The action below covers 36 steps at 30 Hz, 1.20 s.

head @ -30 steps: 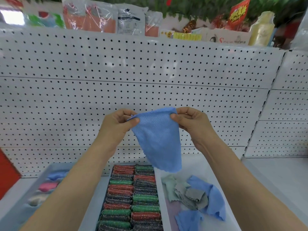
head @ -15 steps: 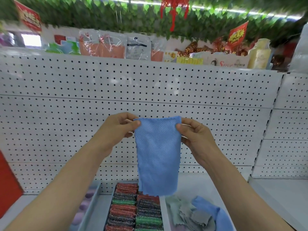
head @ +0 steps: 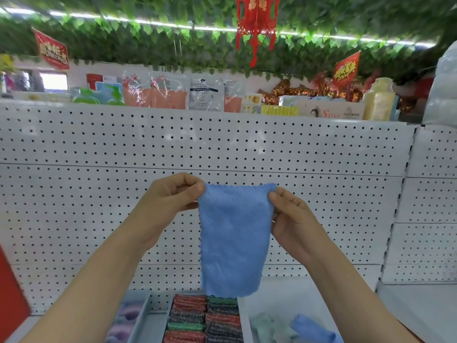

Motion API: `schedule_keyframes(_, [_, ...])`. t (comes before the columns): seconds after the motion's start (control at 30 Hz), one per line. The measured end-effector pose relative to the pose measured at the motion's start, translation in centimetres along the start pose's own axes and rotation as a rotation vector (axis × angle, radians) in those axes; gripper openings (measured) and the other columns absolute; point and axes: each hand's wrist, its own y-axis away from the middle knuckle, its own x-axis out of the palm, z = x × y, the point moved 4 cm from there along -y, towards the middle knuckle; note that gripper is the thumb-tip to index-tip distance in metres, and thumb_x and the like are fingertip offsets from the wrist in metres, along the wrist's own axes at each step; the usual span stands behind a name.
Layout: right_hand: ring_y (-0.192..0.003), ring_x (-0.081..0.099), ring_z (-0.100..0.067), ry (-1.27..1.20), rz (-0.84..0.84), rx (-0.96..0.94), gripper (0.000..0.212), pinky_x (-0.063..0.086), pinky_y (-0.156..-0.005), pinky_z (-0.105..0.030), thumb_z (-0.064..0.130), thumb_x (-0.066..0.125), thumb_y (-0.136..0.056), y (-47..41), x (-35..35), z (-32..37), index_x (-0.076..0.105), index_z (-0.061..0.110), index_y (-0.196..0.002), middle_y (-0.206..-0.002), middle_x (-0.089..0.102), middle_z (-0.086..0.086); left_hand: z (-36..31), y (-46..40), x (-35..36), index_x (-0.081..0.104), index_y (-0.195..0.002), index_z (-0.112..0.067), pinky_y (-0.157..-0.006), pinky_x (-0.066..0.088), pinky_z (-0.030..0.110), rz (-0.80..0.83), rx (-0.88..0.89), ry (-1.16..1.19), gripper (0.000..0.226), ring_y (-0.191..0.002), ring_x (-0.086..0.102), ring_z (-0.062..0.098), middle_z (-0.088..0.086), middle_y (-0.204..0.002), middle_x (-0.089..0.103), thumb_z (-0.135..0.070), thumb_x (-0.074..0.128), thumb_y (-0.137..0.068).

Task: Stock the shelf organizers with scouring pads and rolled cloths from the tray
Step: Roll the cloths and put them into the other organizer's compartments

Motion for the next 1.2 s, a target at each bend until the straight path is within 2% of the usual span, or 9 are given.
schedule_keyframes(0.17, [-0.080,0.065,-0.018,-0.085,0.169,0.109,0.014,0.054,-0.072,-0.028,0.024,0.066,-0.090,-0.1,1.9,-0.4,0.068,0.011,-0.095,-0.090,0.068,-0.006,-0.7,-0.2,0.7,0.067,-0.098,-0.007,-0.105,0.043,0.038,0.238,0.043,-0.024,0.020,-0.116,0.064,0.021,0.004,-0.119,0.071,-0.026,0.064,-0.093])
schedule_keyframes(0.33, [-0.111,0.061,-0.025,-0.136,0.359,0.128,0.014,0.047,-0.099,-0.039,0.021,0.071,-0.086,0.1,4.1,-1.3,0.072,0.015,-0.098,-0.124,0.064,-0.011,-0.3,0.0,2.1,0.068,-0.093,-0.017,-0.109,0.033,0.039,0.429,0.042,0.055,0.021,-0.136,0.048,0.016,0.010,-0.132,0.063,-0.036,0.070,-0.085])
schedule_keyframes(0.47, [-0.106,0.060,-0.027,-0.134,0.404,0.192,0.029,0.049,-0.097,-0.040,0.027,0.079,-0.080,0.1,5.3,-3.1,0.071,0.014,-0.105,-0.113,0.067,-0.009,0.6,0.0,2.8,0.068,-0.091,-0.021,-0.107,0.038,0.050,0.481,-0.017,0.139,0.024,-0.135,0.049,0.019,0.002,-0.143,0.056,-0.043,0.074,-0.081])
schedule_keyframes(0.53, [-0.109,0.060,-0.027,-0.159,0.395,0.204,0.027,0.050,-0.098,-0.039,0.023,0.076,-0.083,0.3,5.5,-3.6,0.071,0.012,-0.107,-0.116,0.067,-0.010,1.4,-0.1,2.8,0.068,-0.091,-0.021,-0.107,0.037,0.056,0.497,-0.057,0.210,0.021,-0.135,0.049,0.022,0.003,-0.145,0.054,-0.039,0.074,-0.082])
schedule_keyframes(0.73, [-0.096,0.068,-0.021,-0.112,0.256,0.193,0.023,0.055,-0.085,-0.033,0.013,0.069,-0.080,0.2,5.7,-4.3,0.072,0.008,-0.102,-0.106,0.072,-0.009,2.9,-0.1,2.6,0.072,-0.094,-0.015,-0.099,0.050,0.037,0.474,-0.178,0.373,0.037,-0.124,0.059,0.025,0.013,-0.133,0.063,-0.039,0.086,-0.070])
schedule_keyframes(0.9, [-0.086,0.070,-0.024,-0.043,0.050,0.067,0.026,0.057,-0.076,-0.034,0.006,0.079,-0.075,-0.9,4.4,-4.9,0.069,0.008,-0.099,-0.094,0.073,-0.015,1.9,0.1,1.4,0.066,-0.118,-0.015,-0.089,0.056,0.040,0.315,-0.218,-0.029,0.085,-0.106,0.066,0.023,0.007,-0.119,0.070,-0.075,0.075,-0.057])
schedule_keyframes(1.03, [-0.080,0.068,-0.028,-0.029,-0.008,0.054,0.032,0.058,-0.070,-0.035,0.009,0.077,-0.069,-1.3,3.9,-4.8,0.067,0.010,-0.099,-0.089,0.069,-0.018,0.6,-0.2,1.8,0.070,-0.094,-0.022,-0.083,0.055,0.047,0.249,-0.149,-0.565,0.062,-0.079,0.065,0.017,0.008,-0.093,0.071,-0.069,0.073,-0.054])
schedule_keyframes(1.13, [-0.088,0.067,-0.030,0.004,-0.031,0.035,0.037,0.058,-0.078,-0.038,0.012,0.075,-0.071,-1.4,3.3,-4.8,0.066,0.007,-0.106,-0.096,0.068,-0.020,0.2,-0.9,2.4,0.071,-0.079,-0.020,-0.073,0.051,0.043,0.171,-0.075,-0.535,0.021,-0.072,0.058,0.018,0.014,-0.082,0.069,-0.039,0.079,-0.076])
schedule_keyframes(1.2, [-0.098,0.068,-0.029,0.041,0.023,0.048,0.044,0.057,-0.087,-0.038,0.016,0.074,-0.076,-1.2,2.9,-5.0,0.064,0.006,-0.118,-0.110,0.068,-0.019,-0.1,-1.4,2.7,0.070,-0.078,-0.022,-0.069,0.045,0.036,0.156,-0.046,-0.568,0.011,-0.070,0.056,0.017,0.013,-0.083,0.070,-0.030,0.076,-0.083])
